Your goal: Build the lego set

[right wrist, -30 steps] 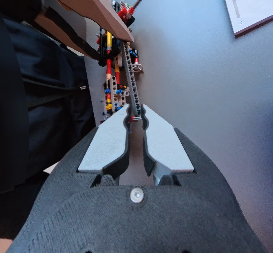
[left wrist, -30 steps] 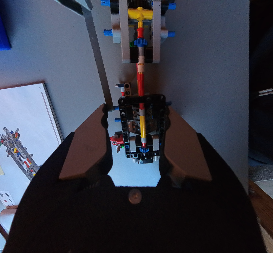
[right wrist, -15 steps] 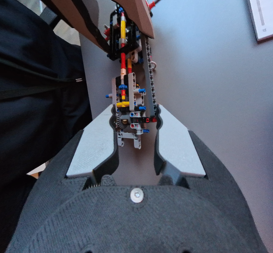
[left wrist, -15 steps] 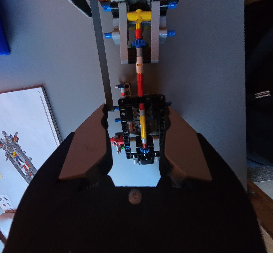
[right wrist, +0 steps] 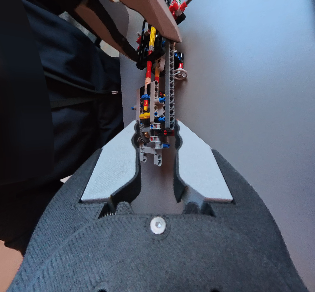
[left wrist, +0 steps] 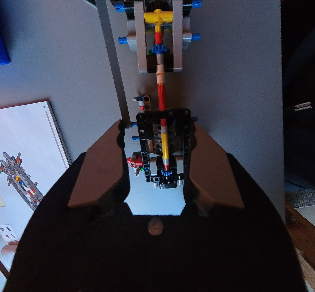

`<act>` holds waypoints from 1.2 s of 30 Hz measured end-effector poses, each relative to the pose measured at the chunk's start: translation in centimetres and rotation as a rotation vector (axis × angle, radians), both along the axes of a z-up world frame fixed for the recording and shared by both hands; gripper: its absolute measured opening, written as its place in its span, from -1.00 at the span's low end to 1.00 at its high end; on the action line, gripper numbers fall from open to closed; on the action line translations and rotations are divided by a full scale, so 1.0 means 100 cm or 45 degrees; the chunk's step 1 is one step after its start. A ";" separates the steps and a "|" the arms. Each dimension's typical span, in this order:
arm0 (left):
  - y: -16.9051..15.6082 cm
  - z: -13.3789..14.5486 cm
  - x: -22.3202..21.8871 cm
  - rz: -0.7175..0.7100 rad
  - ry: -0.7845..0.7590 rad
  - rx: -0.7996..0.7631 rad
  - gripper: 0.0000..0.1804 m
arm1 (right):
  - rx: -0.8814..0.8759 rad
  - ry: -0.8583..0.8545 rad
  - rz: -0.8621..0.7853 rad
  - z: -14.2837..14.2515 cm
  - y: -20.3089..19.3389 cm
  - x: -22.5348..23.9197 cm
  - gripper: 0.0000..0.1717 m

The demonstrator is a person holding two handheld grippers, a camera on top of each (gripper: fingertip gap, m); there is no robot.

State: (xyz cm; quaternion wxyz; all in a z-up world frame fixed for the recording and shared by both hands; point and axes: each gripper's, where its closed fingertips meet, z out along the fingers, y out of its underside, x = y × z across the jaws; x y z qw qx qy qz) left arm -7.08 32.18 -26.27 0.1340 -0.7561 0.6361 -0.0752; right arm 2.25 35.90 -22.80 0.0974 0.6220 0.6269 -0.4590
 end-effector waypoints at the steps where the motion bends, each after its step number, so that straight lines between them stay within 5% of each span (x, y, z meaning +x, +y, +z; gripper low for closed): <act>1: 0.000 0.000 0.000 -0.002 0.001 -0.002 -0.16 | 0.024 -0.004 0.004 0.000 -0.002 0.001 -0.53; 17: 0.001 0.000 0.001 0.010 0.002 -0.006 -0.16 | 0.762 -0.061 -0.057 -0.014 -0.012 0.001 -0.34; 36: -0.002 0.002 0.003 0.016 -0.001 0.003 -0.16 | 0.906 0.069 -0.264 -0.015 -0.006 0.002 -0.30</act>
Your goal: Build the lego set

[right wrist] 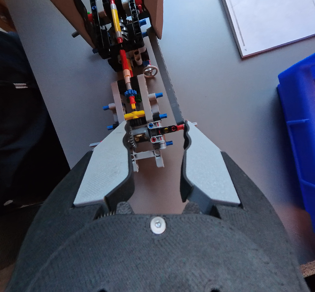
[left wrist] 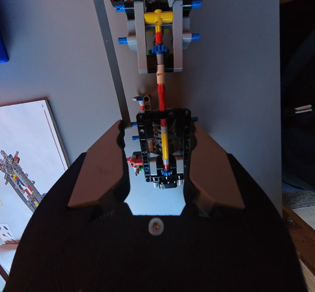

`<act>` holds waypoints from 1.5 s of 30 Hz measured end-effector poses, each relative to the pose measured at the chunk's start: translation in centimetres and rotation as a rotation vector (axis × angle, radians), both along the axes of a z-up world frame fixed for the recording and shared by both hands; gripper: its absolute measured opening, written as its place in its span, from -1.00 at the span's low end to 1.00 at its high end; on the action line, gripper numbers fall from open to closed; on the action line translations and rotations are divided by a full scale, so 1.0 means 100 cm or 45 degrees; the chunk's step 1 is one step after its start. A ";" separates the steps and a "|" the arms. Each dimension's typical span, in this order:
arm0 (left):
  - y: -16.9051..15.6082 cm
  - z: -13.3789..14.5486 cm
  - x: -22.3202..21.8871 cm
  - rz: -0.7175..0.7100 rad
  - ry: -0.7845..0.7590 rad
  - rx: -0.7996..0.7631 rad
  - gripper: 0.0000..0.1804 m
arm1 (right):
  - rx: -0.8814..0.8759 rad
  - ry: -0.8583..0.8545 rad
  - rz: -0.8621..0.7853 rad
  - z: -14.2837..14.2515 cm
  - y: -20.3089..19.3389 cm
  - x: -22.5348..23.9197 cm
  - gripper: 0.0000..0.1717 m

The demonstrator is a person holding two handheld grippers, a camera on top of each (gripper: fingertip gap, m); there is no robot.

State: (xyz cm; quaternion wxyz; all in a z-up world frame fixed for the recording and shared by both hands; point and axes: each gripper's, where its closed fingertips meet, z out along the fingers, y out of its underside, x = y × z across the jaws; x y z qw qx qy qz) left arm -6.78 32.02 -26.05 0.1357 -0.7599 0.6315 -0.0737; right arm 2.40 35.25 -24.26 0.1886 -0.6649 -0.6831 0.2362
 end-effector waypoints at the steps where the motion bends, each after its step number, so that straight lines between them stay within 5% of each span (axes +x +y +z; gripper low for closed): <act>1: 0.000 0.000 0.000 -0.002 0.000 0.002 -0.15 | 0.004 0.009 -0.003 0.000 0.000 0.000 -0.29; 24: 0.001 0.002 0.004 0.030 -0.014 -0.003 -0.15 | 0.127 -0.110 -0.087 -0.011 -0.011 -0.003 -0.02; 45: 0.002 0.008 0.001 0.027 0.005 0.014 -0.15 | 0.138 -0.058 -0.044 -0.027 -0.013 -0.005 -0.04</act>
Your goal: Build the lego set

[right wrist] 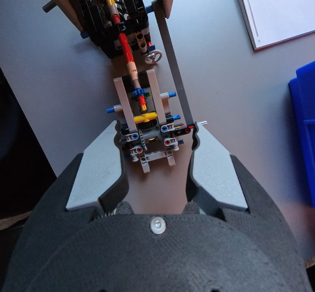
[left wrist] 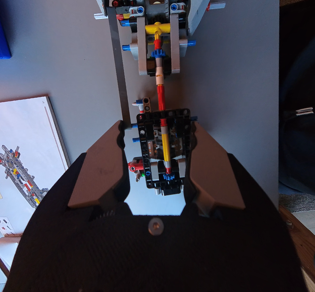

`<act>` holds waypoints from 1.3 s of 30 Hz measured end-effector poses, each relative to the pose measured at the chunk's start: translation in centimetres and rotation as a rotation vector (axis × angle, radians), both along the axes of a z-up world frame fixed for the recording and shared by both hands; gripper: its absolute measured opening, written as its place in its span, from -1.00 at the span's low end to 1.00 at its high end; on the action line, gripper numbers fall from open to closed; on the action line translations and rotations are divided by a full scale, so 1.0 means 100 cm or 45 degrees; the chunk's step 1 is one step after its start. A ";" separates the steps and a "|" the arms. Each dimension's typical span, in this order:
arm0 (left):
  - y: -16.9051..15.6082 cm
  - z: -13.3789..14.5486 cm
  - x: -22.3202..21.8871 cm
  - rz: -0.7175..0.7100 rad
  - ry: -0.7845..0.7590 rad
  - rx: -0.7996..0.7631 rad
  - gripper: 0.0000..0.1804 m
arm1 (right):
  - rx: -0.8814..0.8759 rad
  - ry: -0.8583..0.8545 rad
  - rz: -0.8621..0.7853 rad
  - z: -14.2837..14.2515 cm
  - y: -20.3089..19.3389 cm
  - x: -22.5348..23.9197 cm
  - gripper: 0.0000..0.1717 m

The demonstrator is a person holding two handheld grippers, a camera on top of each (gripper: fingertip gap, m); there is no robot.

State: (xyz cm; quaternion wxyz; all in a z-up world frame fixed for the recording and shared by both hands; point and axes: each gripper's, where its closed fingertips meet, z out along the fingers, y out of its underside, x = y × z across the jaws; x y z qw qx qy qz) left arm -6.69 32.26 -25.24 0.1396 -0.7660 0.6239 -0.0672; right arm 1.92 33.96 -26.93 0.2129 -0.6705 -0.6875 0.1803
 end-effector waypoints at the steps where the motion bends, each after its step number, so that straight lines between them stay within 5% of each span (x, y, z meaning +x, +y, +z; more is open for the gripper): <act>1: 0.000 0.000 0.000 0.001 0.002 0.000 -0.15 | 0.001 0.000 0.002 0.000 -0.001 0.000 -0.08; 37: -0.008 -0.005 0.001 0.040 -0.008 -0.114 -0.20 | -0.221 -0.308 0.295 -0.017 -0.026 0.002 -0.17; 39: -0.003 -0.003 -0.001 0.073 -0.005 -0.085 -0.22 | -0.071 -0.282 0.292 -0.016 -0.016 -0.002 -0.19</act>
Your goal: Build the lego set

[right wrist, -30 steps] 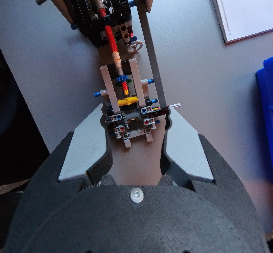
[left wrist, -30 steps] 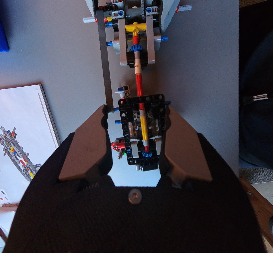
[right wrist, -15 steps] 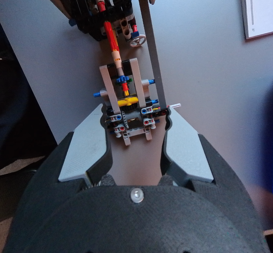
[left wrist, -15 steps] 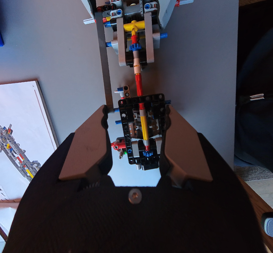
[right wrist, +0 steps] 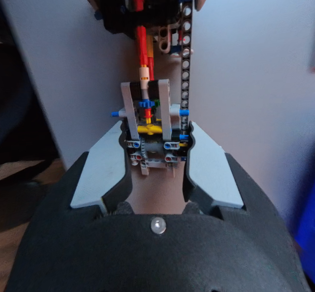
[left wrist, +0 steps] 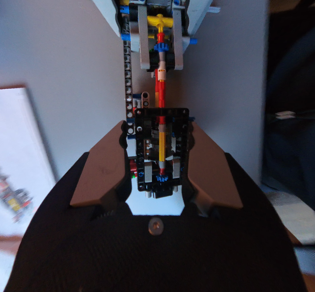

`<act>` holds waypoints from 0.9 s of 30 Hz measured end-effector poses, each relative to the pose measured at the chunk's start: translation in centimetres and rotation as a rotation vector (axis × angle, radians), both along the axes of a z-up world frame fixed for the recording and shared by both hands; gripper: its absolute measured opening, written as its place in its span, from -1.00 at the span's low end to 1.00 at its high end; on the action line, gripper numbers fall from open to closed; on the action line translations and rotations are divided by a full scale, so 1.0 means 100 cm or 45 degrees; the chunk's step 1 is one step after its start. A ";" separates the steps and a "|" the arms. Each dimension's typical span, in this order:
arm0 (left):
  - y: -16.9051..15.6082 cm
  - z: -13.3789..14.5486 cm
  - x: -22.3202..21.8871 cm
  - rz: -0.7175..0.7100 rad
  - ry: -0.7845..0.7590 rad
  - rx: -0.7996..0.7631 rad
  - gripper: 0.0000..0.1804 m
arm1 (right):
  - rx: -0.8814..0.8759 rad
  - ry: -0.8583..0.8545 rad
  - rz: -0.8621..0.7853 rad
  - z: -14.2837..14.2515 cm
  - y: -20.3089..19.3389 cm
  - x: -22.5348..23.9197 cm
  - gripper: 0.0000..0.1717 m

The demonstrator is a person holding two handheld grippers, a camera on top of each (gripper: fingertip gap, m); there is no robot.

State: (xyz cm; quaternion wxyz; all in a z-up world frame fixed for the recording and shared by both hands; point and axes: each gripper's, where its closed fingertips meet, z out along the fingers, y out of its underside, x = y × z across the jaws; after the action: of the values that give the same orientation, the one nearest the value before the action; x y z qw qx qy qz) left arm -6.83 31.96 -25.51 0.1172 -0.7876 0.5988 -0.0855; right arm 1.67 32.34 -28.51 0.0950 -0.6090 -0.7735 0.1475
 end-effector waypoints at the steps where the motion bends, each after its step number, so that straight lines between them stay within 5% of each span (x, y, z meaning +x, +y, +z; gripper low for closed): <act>1: 0.007 0.002 -0.002 0.015 0.005 0.050 -0.22 | 0.108 0.045 -0.011 0.003 0.010 -0.002 -0.18; 12: 0.000 -0.002 0.004 -0.011 -0.019 0.045 -0.22 | 0.024 0.177 -0.073 0.006 0.007 -0.002 -0.16; 20: -0.007 -0.005 0.004 0.012 -0.060 0.067 -0.23 | -0.474 0.444 -0.046 0.040 0.012 -0.009 -0.30; 27: -0.010 -0.004 0.004 0.017 -0.064 0.104 -0.23 | -0.767 0.357 0.016 0.034 0.031 -0.032 -0.46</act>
State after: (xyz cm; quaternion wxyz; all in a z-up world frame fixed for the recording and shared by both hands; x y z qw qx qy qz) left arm -6.45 30.93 -25.86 0.1646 -0.7838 0.5934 -0.0800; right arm -1.51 35.44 -25.14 0.0153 -0.5788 -0.6781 0.4527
